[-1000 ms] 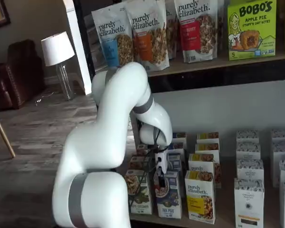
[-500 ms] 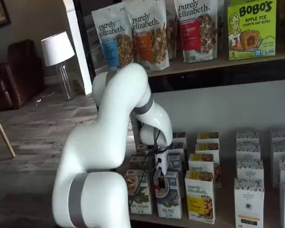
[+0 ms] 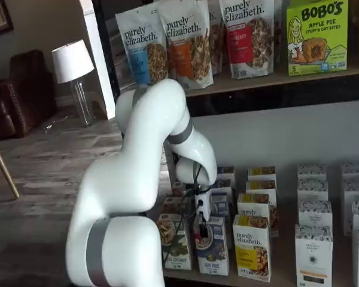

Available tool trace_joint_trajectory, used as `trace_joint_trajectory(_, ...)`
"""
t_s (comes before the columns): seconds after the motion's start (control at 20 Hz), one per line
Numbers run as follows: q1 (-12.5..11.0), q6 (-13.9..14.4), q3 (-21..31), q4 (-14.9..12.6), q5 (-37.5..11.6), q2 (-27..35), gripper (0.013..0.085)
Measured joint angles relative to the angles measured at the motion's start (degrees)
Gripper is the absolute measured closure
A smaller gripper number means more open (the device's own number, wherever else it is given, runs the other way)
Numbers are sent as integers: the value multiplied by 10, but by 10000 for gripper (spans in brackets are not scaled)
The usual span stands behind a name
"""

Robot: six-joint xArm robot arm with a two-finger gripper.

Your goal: Pick up the blue and white box that is on the bottom shelf, the second box from the left

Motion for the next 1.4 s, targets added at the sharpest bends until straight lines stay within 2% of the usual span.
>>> trace_joint_trajectory(0.05,0,2,1,-2,-1,0,250)
trace_joint_trajectory(0.1,0,3,1,-3,-1,-1,250)
trace_joint_trajectory(0.2,0,4,1,-5,0,-1,330)
trace_joint_trajectory(0.6,-3,17,5,-23,-6,-3,330)
trace_joint_trajectory(0.95,-3,18,4,-24,-1,-2,330)
trace_joint_trajectory(1.0,-3,18,4,-24,-1,-2,370)
trace_joint_trajectory(1.05,-3,18,3,-24,-1,-2,370)
trace_joint_trajectory(1.2,-2,18,4,-23,0,-2,450)
trace_joint_trajectory(1.35,-2,17,5,-22,0,-4,490)
trace_joint_trajectory(1.4,-2,17,6,-22,0,-4,530)
